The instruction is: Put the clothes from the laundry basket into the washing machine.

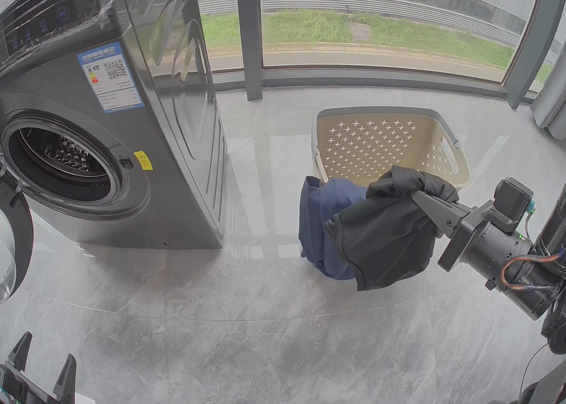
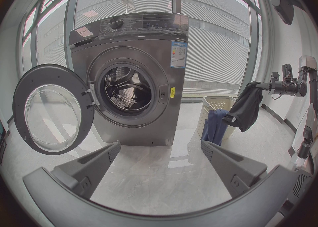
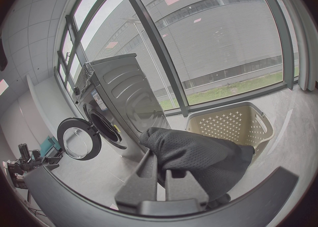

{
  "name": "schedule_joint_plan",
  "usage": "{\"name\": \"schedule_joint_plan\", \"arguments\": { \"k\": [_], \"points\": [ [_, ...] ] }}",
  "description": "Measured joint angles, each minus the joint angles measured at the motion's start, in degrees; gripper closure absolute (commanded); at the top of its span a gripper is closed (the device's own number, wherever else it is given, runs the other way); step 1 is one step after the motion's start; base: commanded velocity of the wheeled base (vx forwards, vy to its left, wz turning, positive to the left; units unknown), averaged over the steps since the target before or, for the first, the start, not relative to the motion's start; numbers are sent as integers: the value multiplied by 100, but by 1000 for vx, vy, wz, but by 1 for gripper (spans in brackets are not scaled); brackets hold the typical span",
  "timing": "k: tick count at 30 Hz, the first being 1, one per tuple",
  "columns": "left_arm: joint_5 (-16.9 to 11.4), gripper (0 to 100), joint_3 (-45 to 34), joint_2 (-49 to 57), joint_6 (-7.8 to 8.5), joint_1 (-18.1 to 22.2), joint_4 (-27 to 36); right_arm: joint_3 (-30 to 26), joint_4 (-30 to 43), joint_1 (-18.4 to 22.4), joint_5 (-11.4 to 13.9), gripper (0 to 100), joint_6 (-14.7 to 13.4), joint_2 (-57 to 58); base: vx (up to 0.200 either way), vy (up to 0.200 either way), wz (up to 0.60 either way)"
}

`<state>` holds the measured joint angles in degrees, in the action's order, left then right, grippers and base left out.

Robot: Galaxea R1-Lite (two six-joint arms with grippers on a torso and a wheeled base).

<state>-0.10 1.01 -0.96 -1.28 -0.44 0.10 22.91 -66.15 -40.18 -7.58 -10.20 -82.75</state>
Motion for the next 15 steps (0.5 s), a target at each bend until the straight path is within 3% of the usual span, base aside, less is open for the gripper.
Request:
{"name": "schedule_joint_plan", "arguments": {
  "k": [15],
  "points": [
    [-1, 0, 0, 0, 0, 0, 0, 27, -145, -30, 4, 100, 0, -40, 0, 200, 0]
  ]
}}
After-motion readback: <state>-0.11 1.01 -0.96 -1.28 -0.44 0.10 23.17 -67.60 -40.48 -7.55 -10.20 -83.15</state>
